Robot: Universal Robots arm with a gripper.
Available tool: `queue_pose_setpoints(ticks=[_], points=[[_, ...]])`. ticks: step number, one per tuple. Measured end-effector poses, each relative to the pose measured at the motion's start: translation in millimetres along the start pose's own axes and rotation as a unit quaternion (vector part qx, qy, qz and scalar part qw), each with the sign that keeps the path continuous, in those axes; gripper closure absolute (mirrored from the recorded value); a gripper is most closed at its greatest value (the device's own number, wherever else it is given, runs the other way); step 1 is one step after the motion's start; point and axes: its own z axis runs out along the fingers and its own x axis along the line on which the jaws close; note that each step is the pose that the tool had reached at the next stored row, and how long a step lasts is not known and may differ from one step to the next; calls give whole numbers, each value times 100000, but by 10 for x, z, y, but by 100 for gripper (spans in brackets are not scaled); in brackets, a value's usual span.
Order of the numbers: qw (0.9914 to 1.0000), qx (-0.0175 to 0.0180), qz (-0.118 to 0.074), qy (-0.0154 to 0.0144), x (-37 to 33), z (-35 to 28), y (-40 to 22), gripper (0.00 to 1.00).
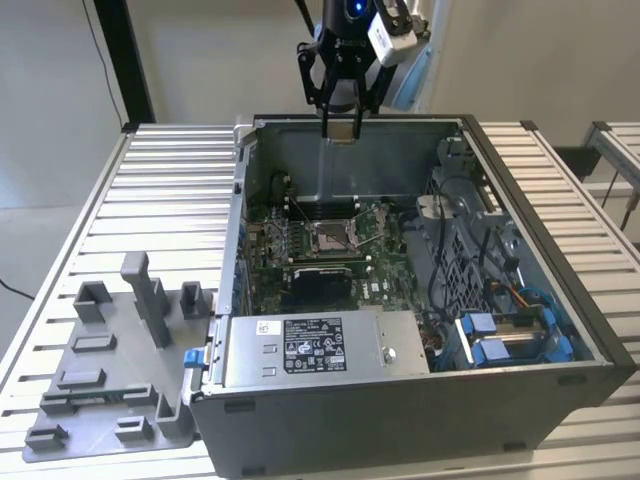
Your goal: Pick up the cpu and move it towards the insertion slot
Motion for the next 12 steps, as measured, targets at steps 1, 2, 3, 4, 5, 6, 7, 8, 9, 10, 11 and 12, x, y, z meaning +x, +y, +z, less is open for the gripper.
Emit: queue_pose_setpoints(ticks=[1,2,3,4,5,6,7,8,9,10,11,12], points=[[100000,4,-4,2,-1,5,10,100],[100000,8,-8,1,-1,11,22,100],[100000,13,-3,3,0,16,33,100],[100000,17,-1,5,0,20,42,100],[100000,10,-6,3,0,25,51,100],[100000,9,-5,1,0,29,56,100],[100000,7,-7,1,-1,31,58,100],[100000,6,-12,0,-1,31,58,100],[100000,12,-6,1,0,32,59,100],[100000,10,-5,1,0,32,60,100],[100000,10,-7,2,0,32,60,100],[100000,11,-5,2,0,32,60,100]])
